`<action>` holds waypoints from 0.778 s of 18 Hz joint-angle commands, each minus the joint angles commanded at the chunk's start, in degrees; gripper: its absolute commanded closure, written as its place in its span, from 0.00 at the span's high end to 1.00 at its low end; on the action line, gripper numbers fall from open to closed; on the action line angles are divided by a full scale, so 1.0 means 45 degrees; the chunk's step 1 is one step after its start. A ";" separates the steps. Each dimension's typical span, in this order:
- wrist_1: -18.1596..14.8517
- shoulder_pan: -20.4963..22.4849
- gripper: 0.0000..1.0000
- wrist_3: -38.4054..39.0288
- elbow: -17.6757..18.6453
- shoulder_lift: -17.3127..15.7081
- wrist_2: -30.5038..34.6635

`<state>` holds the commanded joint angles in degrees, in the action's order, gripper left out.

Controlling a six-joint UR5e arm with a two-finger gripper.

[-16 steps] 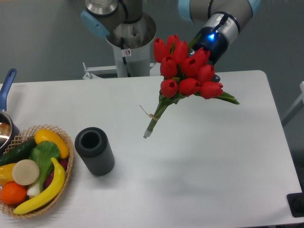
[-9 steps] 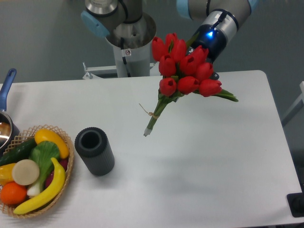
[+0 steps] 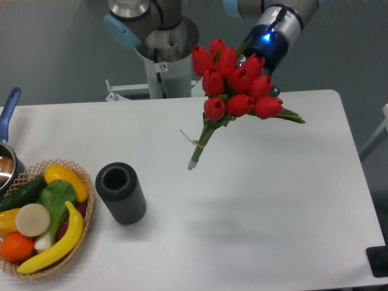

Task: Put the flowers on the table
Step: 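Rotate the held red tulip bouquet so the stems point downward, then move the gripper with the tulips over the open table area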

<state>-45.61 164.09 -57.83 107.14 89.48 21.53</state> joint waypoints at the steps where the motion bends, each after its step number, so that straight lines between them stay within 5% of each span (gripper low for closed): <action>1: 0.0000 0.0000 0.41 0.0039 0.0000 -0.0040 0.0079; 3: 0.0000 -0.0020 0.41 0.0214 0.0000 -0.0234 0.0701; 9: -0.0098 -0.0995 0.41 0.0371 0.0019 -0.1094 0.5523; 14: -0.0722 -0.1016 0.41 0.0723 -0.0039 -0.1505 0.7693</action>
<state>-48.86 159.52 -54.58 106.96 82.71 56.14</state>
